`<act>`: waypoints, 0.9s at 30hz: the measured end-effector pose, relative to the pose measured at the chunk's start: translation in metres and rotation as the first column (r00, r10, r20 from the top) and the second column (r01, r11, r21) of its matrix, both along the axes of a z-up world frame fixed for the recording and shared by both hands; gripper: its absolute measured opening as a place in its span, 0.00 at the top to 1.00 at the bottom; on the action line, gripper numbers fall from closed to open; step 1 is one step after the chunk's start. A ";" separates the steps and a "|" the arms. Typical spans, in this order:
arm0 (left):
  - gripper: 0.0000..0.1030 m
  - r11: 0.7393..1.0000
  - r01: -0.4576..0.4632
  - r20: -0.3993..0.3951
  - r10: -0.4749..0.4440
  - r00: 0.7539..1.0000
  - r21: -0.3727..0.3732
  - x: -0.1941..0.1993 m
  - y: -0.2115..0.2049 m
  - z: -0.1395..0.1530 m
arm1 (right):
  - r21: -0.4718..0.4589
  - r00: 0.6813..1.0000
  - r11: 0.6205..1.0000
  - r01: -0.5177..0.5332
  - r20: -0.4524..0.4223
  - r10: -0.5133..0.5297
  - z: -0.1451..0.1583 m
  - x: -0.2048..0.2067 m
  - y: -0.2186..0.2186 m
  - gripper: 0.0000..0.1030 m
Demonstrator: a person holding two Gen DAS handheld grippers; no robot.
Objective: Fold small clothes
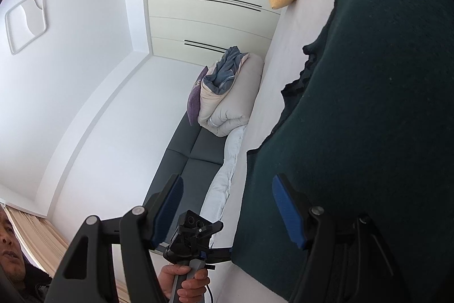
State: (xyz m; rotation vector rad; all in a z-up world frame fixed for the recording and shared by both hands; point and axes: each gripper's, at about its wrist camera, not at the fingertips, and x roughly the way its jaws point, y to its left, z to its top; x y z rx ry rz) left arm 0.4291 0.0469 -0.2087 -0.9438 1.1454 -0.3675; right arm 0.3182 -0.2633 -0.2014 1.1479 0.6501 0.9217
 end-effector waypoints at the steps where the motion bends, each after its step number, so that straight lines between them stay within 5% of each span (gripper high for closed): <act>1: 0.20 1.000 -0.003 0.002 0.003 1.000 -0.003 -0.001 0.000 -0.001 | 0.000 1.000 1.000 0.000 -0.001 0.000 0.000 0.001 0.001 0.34; 3: 0.35 1.000 -0.010 -0.002 0.010 1.000 -0.019 -0.003 0.001 -0.004 | -0.019 1.000 1.000 0.002 -0.010 -0.002 0.002 0.001 0.002 0.34; 5: 0.62 0.998 -0.020 -0.022 0.019 1.000 -0.051 -0.003 0.003 -0.011 | -0.076 0.999 0.997 -0.004 -0.033 0.002 0.007 0.004 0.008 0.35; 10: 0.77 0.998 -0.016 -0.014 0.015 1.000 -0.062 -0.011 -0.003 -0.016 | -0.345 0.995 0.936 -0.070 -0.095 0.039 0.031 0.012 0.041 0.35; 13: 0.83 0.998 -0.026 0.007 0.027 1.000 -0.059 -0.014 -0.006 -0.011 | -0.476 0.992 0.874 -0.100 -0.115 0.051 0.044 0.021 0.062 0.34; 18: 0.84 1.000 -0.017 0.084 0.016 0.996 0.008 -0.013 -0.019 0.018 | -0.557 0.990 0.821 -0.124 -0.120 0.068 0.057 0.038 0.080 0.34; 27: 0.83 0.987 0.080 0.202 -0.107 0.973 0.139 0.003 -0.100 0.057 | -0.519 0.979 0.834 -0.186 -0.167 0.115 0.062 0.075 0.061 0.29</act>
